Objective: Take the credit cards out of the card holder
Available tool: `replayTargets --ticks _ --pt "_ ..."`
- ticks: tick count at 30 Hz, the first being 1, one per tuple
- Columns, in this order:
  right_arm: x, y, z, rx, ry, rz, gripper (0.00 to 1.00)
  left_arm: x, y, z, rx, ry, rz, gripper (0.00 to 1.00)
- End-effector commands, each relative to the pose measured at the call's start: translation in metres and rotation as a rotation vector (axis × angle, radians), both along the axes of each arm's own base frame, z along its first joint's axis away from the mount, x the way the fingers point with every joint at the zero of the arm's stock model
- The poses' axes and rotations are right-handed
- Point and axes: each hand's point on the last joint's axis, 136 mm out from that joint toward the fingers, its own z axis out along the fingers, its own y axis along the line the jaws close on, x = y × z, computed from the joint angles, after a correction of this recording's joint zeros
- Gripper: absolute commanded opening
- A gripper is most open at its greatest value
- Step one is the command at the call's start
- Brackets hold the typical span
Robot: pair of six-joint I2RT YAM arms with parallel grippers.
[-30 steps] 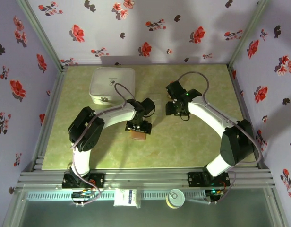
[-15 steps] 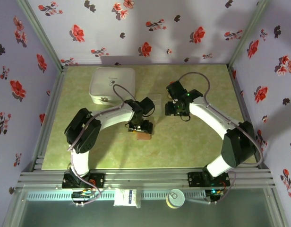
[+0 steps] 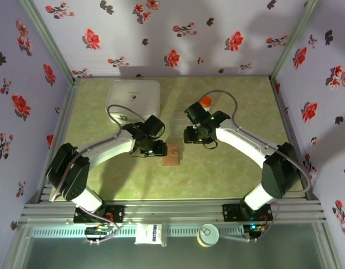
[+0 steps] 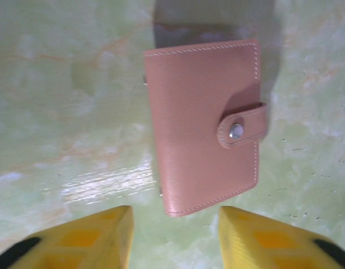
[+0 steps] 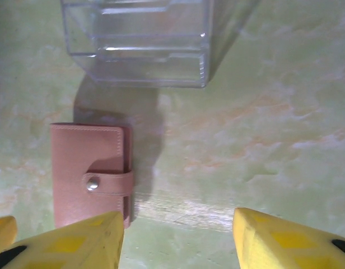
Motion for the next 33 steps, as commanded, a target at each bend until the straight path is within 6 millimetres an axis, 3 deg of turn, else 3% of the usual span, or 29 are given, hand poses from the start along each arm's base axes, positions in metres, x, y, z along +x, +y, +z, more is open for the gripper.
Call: replayTargets --ticks 1,2,5,9,18,33 --pt "-0.004 0.022 -0.007 0.039 0.021 -0.013 0.52 0.005 0.006 0.006 -0.056 -0.021 0.018 0.3" --pt "-0.006 0.029 -0.011 0.044 0.025 -0.006 0.5 0.005 0.01 0.006 -0.063 -0.02 0.026 0.2" --pt "-0.012 0.045 -0.021 0.026 0.046 0.017 0.45 0.008 0.02 0.006 -0.088 -0.03 0.054 0.15" --pt "-0.017 0.058 -0.037 -0.021 0.062 0.026 0.41 0.008 0.028 0.004 -0.121 -0.033 0.072 0.01" --pt "-0.018 0.087 -0.062 -0.083 0.105 0.046 0.33 0.003 0.034 -0.003 -0.145 -0.028 0.08 0.0" --pt "-0.027 0.083 -0.085 -0.142 0.18 0.044 0.34 0.003 0.034 -0.016 -0.148 0.003 0.082 0.0"
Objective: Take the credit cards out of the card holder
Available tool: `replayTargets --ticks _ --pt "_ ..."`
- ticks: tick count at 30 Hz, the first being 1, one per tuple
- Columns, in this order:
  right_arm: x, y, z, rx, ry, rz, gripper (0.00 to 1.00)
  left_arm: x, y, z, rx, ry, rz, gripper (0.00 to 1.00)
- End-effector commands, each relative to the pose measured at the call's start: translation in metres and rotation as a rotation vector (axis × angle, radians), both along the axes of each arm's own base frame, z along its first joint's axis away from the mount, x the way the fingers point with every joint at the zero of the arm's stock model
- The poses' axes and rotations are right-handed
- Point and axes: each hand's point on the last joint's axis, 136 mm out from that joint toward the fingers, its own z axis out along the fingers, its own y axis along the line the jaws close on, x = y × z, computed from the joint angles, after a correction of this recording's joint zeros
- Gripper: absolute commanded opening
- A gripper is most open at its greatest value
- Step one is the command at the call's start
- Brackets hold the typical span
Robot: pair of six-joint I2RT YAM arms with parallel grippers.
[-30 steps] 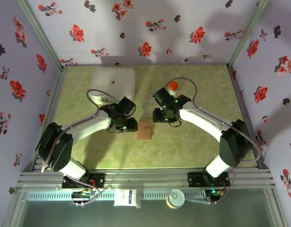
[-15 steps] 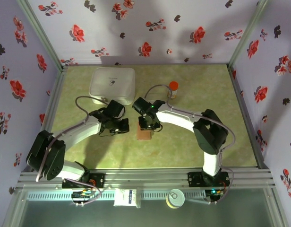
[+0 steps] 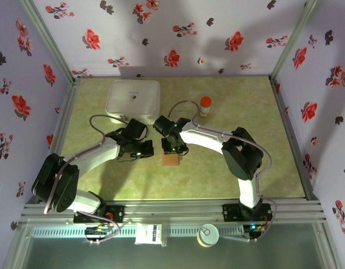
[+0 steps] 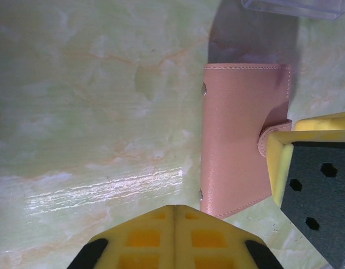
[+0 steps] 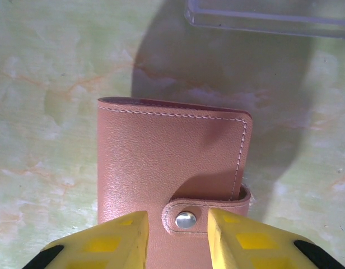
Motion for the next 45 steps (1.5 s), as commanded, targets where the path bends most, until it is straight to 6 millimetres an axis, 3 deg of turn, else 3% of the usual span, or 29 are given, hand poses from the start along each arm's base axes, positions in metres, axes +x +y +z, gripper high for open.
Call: replayTargets --ticks 1,11,15,18,26,37,40,45 --pt "-0.008 -0.007 -0.011 -0.053 0.042 -0.016 0.34 -0.002 0.0 -0.007 -0.01 0.014 -0.011 0.0" --pt "-0.015 -0.01 -0.035 -0.071 0.078 -0.011 0.32 -0.002 -0.009 -0.013 -0.044 0.043 -0.019 0.0" --pt "-0.018 -0.004 -0.041 -0.046 0.106 -0.002 0.41 0.002 -0.014 -0.011 -0.052 0.047 -0.026 0.0" --pt "-0.019 -0.004 -0.044 -0.049 0.114 0.0 0.41 0.002 -0.014 -0.012 -0.05 0.047 -0.03 0.0" --pt "-0.021 -0.012 -0.052 -0.081 0.116 -0.006 0.3 0.004 -0.019 -0.015 -0.067 0.061 -0.028 0.0" --pt "-0.024 -0.012 -0.048 -0.037 0.102 0.004 0.1 0.001 -0.031 -0.017 -0.132 0.077 -0.022 0.0" --pt "-0.021 -0.013 -0.036 -0.033 0.072 0.0 0.11 0.002 -0.036 -0.015 -0.135 0.072 -0.034 0.0" --pt "-0.011 -0.033 -0.01 -0.107 -0.013 0.001 0.21 0.002 -0.036 -0.015 -0.132 0.07 -0.032 0.0"
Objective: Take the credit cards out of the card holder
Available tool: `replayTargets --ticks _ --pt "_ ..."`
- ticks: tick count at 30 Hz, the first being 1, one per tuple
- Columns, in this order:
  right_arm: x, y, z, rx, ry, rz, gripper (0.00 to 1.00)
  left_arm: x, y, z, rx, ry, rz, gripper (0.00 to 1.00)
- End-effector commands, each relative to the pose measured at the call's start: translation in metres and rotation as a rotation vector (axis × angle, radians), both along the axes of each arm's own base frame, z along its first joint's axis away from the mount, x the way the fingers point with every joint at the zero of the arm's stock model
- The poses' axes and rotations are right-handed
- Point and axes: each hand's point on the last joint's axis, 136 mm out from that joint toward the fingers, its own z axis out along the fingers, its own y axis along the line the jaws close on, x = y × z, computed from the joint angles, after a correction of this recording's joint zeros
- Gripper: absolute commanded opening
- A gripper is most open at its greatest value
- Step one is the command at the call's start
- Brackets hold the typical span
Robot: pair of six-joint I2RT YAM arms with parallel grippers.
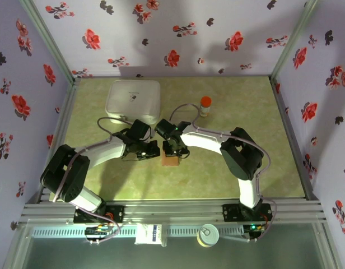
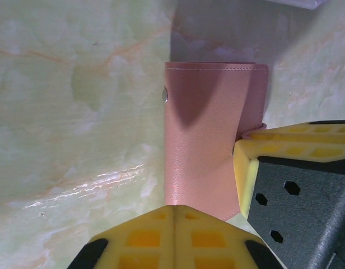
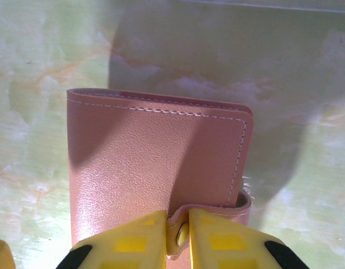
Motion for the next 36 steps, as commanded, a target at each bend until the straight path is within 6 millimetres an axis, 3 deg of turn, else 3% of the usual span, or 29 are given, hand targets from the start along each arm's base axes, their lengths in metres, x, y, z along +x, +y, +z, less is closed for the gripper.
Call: replayTargets --ticks 1,13,19,36 --pt "-0.006 -0.031 0.01 -0.119 -0.028 0.0 0.22 0.001 -0.005 0.002 -0.018 0.009 0.005 0.0" --pt "-0.004 -0.056 0.022 -0.16 -0.053 -0.019 0.24 0.001 -0.004 0.003 -0.012 0.009 0.009 0.0" --pt "-0.004 -0.062 0.011 -0.157 -0.033 -0.036 0.23 0.002 -0.004 0.002 -0.005 0.015 0.008 0.0" --pt "-0.002 -0.05 -0.026 -0.053 0.039 -0.053 0.18 0.007 -0.008 0.002 0.004 0.025 0.007 0.0"
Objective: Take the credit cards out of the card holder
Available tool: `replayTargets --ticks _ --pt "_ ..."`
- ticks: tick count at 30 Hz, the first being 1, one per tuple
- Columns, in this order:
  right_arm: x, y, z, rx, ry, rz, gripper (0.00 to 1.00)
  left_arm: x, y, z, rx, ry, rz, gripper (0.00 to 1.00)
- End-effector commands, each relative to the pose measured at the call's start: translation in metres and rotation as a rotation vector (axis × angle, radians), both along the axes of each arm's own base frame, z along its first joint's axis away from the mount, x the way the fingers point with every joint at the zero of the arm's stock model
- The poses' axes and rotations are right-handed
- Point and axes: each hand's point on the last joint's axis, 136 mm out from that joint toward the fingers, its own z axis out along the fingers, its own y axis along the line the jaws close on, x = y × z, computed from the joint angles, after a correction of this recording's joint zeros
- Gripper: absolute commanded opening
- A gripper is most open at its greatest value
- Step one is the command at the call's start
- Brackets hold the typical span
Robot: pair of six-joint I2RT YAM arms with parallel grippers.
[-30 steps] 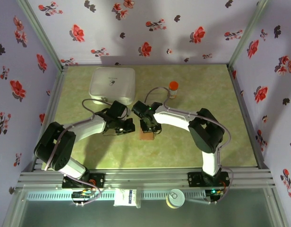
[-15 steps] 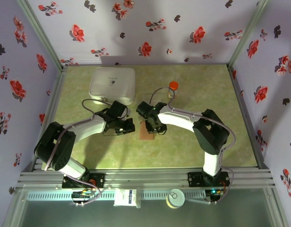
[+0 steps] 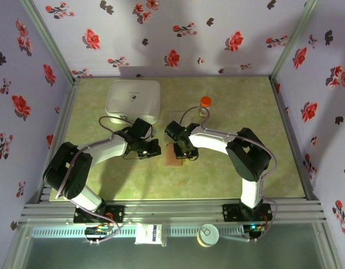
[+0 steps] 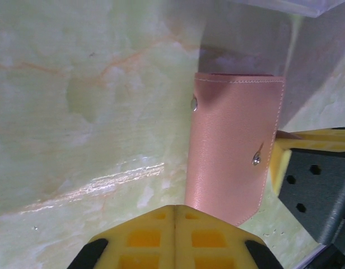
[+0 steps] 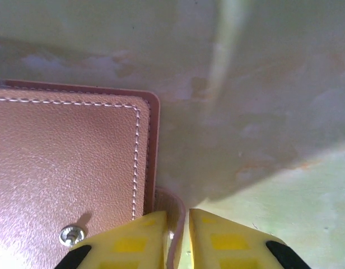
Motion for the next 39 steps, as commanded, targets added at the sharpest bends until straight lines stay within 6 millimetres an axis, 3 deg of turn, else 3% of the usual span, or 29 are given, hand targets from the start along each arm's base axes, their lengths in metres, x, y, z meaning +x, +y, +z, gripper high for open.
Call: replayTargets --ticks 1,9,16,25,31,39 --pt "-0.001 0.002 -0.012 0.023 0.026 -0.003 0.17 0.001 -0.003 0.002 0.003 0.016 -0.004 0.0" --pt "0.003 -0.003 0.001 0.018 -0.006 -0.002 0.09 0.001 0.0 0.006 0.016 -0.005 -0.005 0.0" --pt "0.004 -0.02 0.028 -0.033 -0.038 0.017 0.08 0.004 0.012 0.017 0.043 -0.046 0.01 0.04" --pt "0.008 -0.026 0.069 -0.049 -0.09 0.037 0.08 0.007 0.022 0.031 0.056 -0.091 0.034 0.11" --pt "0.005 -0.019 0.083 -0.056 -0.092 0.09 0.08 0.008 0.024 0.032 0.055 -0.099 0.037 0.12" --pt "-0.004 0.021 0.089 -0.034 -0.079 0.213 0.08 0.007 0.025 0.033 0.051 -0.101 0.037 0.12"
